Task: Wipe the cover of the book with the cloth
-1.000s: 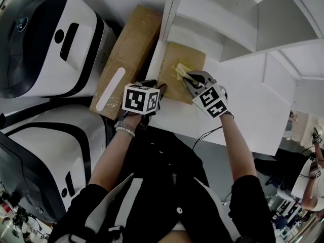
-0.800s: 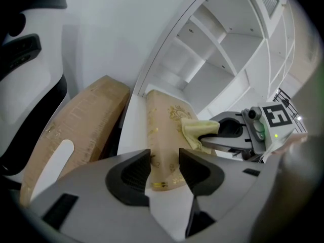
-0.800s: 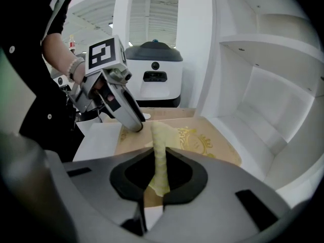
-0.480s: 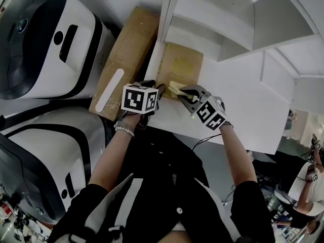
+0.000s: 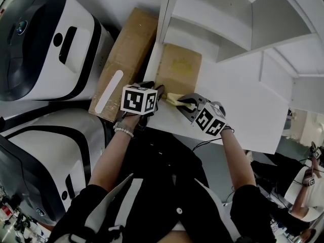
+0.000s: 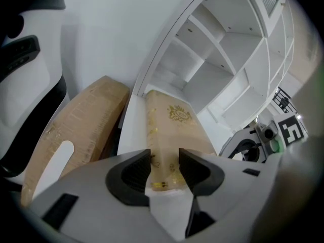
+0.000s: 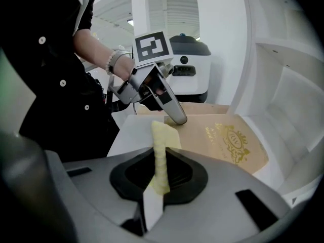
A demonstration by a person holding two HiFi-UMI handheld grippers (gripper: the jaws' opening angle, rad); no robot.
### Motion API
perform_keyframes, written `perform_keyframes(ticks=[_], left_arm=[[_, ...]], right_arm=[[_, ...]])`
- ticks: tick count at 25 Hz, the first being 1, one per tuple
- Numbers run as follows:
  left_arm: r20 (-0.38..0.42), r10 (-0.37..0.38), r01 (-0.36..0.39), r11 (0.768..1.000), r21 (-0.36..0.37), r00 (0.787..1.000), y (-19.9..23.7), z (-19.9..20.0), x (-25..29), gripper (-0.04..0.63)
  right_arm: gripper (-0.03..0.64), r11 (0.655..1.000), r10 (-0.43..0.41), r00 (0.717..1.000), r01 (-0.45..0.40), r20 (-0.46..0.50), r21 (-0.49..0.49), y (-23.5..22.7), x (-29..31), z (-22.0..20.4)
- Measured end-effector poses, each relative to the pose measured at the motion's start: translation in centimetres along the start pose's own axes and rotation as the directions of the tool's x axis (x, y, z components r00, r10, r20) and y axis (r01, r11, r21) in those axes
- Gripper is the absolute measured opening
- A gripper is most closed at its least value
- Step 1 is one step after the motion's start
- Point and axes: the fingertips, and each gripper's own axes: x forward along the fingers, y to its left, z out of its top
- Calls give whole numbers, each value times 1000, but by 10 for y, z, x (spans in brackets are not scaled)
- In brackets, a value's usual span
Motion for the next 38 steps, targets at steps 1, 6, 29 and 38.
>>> perform_keyframes(ticks=[1,6,29,38], left_arm=[[-2,4,-4,1000,2,1000,1,0,0,176],[-4,-1,1,1000,1,1000,1,-1,0,176],[-6,-11,11,1000,5,1000,1,1,0,176],[-13,-23,23,1000,0,1000,0,0,0,176]], right_arm=[[37,1000,20,1000,-20,-5,-6,4,-1,0],[37,998,49,998,-51,42,38,4,-11,8],[37,753,-547,836,463,52,468,-207,-31,16],[37,777,-509,861,467,-17,422,-212,-10,8]])
